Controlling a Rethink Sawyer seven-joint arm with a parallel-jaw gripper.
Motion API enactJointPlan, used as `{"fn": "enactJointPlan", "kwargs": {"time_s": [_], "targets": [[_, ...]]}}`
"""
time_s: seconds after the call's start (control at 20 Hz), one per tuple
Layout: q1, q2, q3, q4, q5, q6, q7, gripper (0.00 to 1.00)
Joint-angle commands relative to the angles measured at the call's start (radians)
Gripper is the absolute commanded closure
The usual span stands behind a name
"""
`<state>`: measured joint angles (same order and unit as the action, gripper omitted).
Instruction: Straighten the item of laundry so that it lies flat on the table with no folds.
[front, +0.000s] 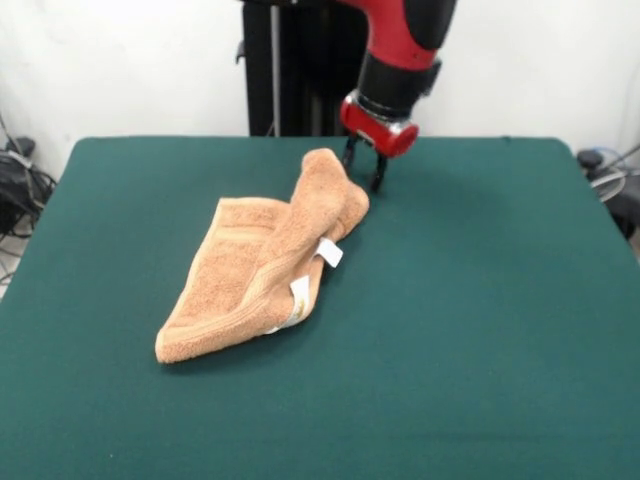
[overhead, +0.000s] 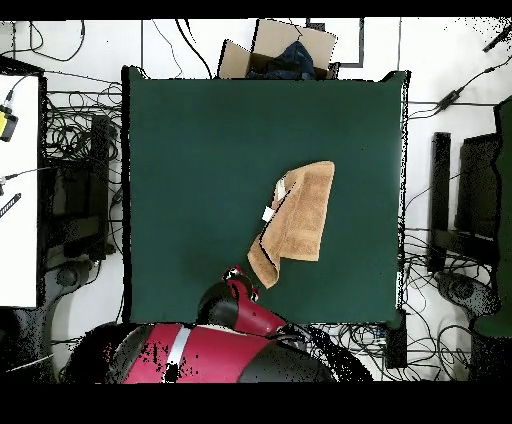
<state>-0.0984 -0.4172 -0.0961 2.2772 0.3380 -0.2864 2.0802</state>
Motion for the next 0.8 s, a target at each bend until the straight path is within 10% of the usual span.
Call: {"fn": "enactJointPlan", "kwargs": {"time_s": [0.05, 0.8], "targets": [[0.023, -0.024, -0.074, 0.001, -0.063, 0.221, 0.001, 0.0], [-0.059, -0.036, -0.055, -0.041, -0.208, 0.255, 0.072, 0.0]]}}
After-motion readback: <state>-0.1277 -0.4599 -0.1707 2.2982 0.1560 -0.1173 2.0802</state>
